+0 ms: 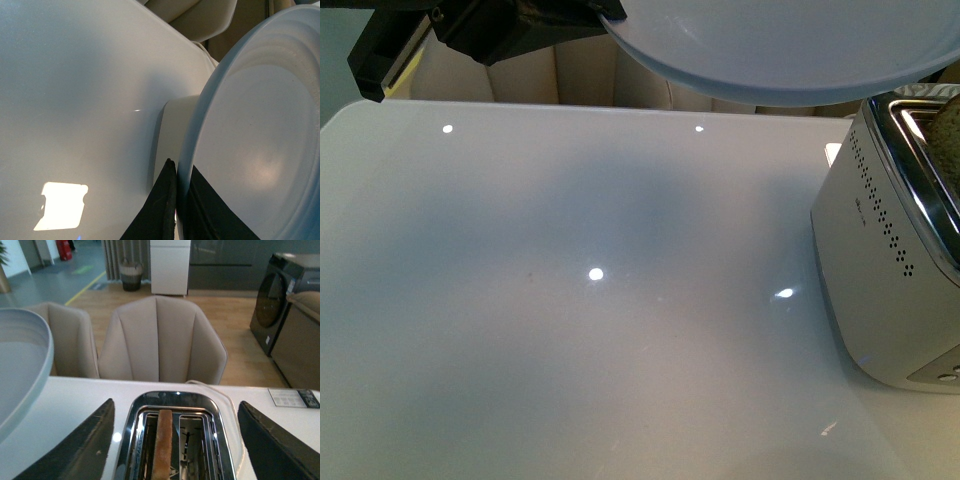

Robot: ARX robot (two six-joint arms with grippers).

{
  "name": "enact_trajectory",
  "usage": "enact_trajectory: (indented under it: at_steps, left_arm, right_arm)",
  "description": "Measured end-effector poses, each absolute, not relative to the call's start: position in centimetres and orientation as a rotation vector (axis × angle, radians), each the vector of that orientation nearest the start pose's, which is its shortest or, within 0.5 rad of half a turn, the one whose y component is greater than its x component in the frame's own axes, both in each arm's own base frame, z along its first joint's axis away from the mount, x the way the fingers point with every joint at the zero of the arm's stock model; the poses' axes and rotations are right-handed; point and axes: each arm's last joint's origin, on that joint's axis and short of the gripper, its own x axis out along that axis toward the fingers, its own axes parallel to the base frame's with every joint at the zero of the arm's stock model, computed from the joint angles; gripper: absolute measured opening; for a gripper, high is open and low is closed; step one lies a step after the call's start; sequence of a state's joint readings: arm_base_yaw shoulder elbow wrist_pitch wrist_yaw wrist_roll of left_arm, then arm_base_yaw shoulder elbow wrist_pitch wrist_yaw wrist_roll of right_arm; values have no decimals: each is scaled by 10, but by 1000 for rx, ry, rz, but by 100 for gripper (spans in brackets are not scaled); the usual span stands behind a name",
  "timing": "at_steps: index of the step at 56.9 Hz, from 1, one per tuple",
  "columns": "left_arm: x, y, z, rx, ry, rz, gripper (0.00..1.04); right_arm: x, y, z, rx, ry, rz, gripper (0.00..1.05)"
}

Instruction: Left arm holds plate, right arm toasts bread

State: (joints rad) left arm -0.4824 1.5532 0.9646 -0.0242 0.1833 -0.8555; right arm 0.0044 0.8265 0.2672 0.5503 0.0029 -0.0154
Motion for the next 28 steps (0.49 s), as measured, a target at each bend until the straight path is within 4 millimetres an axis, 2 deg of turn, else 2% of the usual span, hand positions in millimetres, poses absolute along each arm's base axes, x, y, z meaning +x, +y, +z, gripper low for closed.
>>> enact_trajectory:
  at_steps: [7,18,20,28]
  left_arm:
    - [291,-158,226,-704,848,-339,3]
    - [291,-158,226,-704,848,-338,3]
    - [291,-158,226,-704,847,-339,3]
    - [291,-158,226,-704,847,-338,3]
  right_arm:
    - [163,0,202,-13,12,1,35]
    - [151,0,192,-11,7,1,5]
    - [149,0,191,-13,7,1,2]
    - [142,0,185,-8,10,1,2]
